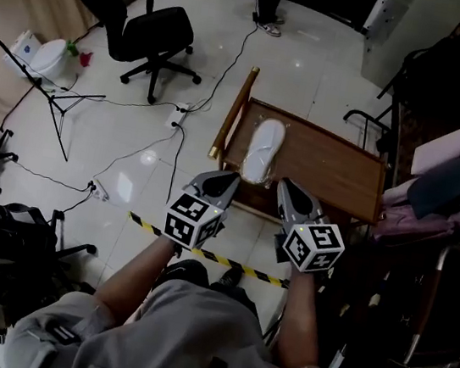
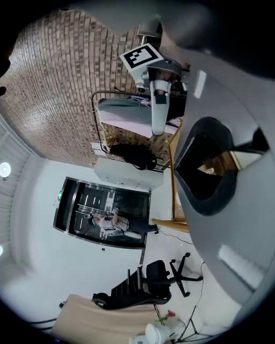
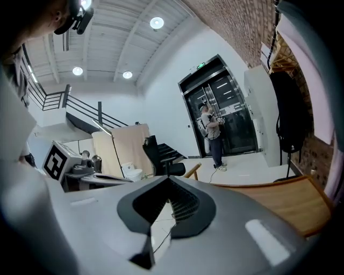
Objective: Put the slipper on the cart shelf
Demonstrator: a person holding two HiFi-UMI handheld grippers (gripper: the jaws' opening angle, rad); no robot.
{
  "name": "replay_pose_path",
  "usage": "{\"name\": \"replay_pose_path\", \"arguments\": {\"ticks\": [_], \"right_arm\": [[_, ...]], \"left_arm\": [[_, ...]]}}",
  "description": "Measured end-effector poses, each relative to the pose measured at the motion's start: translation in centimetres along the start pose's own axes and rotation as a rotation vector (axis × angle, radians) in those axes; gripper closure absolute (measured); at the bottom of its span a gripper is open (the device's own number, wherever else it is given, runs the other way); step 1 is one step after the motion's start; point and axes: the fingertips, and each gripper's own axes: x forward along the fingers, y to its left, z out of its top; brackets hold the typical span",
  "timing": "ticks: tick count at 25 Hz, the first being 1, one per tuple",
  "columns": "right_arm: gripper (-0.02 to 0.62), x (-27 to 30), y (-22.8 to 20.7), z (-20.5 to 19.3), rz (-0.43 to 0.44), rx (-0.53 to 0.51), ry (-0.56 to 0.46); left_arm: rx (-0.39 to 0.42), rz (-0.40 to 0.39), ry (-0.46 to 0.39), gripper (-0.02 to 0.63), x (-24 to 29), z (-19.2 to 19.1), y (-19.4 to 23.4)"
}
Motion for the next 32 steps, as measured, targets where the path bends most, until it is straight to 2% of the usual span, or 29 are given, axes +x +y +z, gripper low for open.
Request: {"name": "replay_pose_path", "arguments": {"ticks": [4, 12, 19, 21, 27, 32], "right_arm": [[0.597, 2.3, -1.3, -0.9, 0.0, 0.021, 0.032], [0.597, 4.8, -3.5, -3.1, -0.102, 0.04, 0.107], [0.597, 4.9, -4.2, -5.3, -0.13, 0.083, 0.144], [0.597, 4.7, -4.5, -5.8, -0.134, 0.093, 0.151], [0.597, 4.1, -4.9, -6.6, -0.146, 0.105, 0.17], [0.597, 3.0, -5.6, -7.0, -0.169, 0.11, 0.18]], "left_arm": [[-0.011, 0.015, 0.041, 0.6, 2.5, -0.9, 1.8], [-0.057, 0.0, 0.145, 0.598, 7.8, -5.6, 4.9], [-0.058, 0.056, 0.24, 0.598, 11.1, -9.8, 6.7], [-0.09, 0.054, 0.283, 0.559, 11.9, -11.6, 6.9], [-0.204, 0.096, 0.34, 0.367, 13.5, -14.8, 8.2], [-0.318, 0.103, 0.388, 0.305, 14.7, -17.0, 8.3]]}}
